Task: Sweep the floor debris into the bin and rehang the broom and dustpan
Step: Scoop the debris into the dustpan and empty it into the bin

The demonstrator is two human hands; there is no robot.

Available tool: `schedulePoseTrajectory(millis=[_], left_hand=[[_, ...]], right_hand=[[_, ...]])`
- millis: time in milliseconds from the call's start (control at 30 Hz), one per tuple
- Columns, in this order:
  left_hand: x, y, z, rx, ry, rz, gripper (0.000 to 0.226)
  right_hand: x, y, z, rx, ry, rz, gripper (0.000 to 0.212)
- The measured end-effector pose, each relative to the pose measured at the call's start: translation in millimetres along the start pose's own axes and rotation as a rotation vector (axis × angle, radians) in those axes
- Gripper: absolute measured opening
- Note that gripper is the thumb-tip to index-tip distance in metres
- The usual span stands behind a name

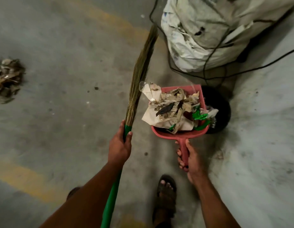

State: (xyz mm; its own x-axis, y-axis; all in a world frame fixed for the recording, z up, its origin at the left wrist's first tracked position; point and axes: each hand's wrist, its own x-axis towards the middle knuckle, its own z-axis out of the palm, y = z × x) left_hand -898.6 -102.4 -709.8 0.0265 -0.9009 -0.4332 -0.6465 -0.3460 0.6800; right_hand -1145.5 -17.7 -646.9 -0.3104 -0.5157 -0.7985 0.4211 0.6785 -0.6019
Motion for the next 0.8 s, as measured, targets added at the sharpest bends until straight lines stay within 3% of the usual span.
schedulePoseTrajectory(millis=[267, 533, 700, 800], left_hand=[[-18, 70, 86, 0.026, -0.105, -0.014, 0.066], [-18, 101, 119, 0.090, -0.161, 0.018, 0.064], [-16, 112, 133, 0.129, -0.222, 0.004, 0.064], [-18, 117, 138, 0.137, -0.221, 0.039, 0.065]], right_hand=[[3, -48, -102, -0.065, 0.190, -0.063, 0.039], [24, -89, -152, -0.489, 0.364, -0.064, 0.042], [34, -112, -156, -0.758, 0.369, -0.086, 0.073], [28, -131, -147, -0.929, 0.390, -0.060, 0.054]])
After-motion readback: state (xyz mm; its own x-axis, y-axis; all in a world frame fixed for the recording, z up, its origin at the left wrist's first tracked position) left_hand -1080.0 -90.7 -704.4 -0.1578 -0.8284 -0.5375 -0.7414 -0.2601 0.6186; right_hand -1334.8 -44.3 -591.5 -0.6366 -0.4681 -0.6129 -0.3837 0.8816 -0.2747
